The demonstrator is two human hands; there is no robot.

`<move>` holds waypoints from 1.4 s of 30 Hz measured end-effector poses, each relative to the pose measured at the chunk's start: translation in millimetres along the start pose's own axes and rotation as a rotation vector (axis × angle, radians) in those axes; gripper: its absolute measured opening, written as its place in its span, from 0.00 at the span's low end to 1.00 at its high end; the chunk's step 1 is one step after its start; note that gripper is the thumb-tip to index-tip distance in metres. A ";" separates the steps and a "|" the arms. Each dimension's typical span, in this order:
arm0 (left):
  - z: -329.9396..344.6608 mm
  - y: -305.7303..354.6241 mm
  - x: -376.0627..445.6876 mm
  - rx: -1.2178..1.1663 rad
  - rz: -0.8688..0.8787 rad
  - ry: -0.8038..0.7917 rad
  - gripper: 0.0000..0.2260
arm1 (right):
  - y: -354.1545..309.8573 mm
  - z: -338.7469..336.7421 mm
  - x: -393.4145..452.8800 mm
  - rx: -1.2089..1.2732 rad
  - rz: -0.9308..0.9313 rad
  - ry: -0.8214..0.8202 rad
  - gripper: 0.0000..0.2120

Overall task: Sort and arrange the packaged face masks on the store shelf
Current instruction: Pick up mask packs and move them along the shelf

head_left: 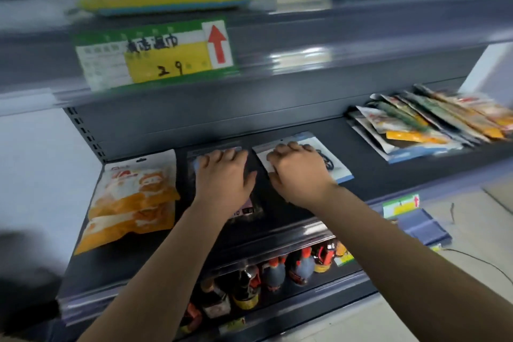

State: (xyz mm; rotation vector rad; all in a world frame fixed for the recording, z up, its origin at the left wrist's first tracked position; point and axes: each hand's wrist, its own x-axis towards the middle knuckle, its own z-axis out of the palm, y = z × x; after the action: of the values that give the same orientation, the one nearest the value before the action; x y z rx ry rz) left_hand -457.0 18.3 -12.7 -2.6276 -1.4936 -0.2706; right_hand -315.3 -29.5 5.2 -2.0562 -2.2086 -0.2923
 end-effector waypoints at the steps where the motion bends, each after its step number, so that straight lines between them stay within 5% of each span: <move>1: 0.1 14.0 6.0 -0.019 0.006 0.010 0.22 | 13.7 -2.6 -6.0 -0.038 0.005 -0.027 0.16; 29: 7.9 376.3 102.8 -0.134 0.318 0.053 0.22 | 340.6 -37.1 -182.0 -0.126 0.467 -0.096 0.22; 42: 26.5 527.8 206.8 -0.171 0.378 0.095 0.21 | 502.8 -30.2 -186.3 -0.155 0.526 -0.131 0.22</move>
State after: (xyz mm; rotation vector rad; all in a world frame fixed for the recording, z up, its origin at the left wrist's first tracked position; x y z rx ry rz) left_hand 102.9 -72.9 1.6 -2.9106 -0.9572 -0.4958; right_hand 198.2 -185.3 28.5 -2.7052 -1.6535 -0.2874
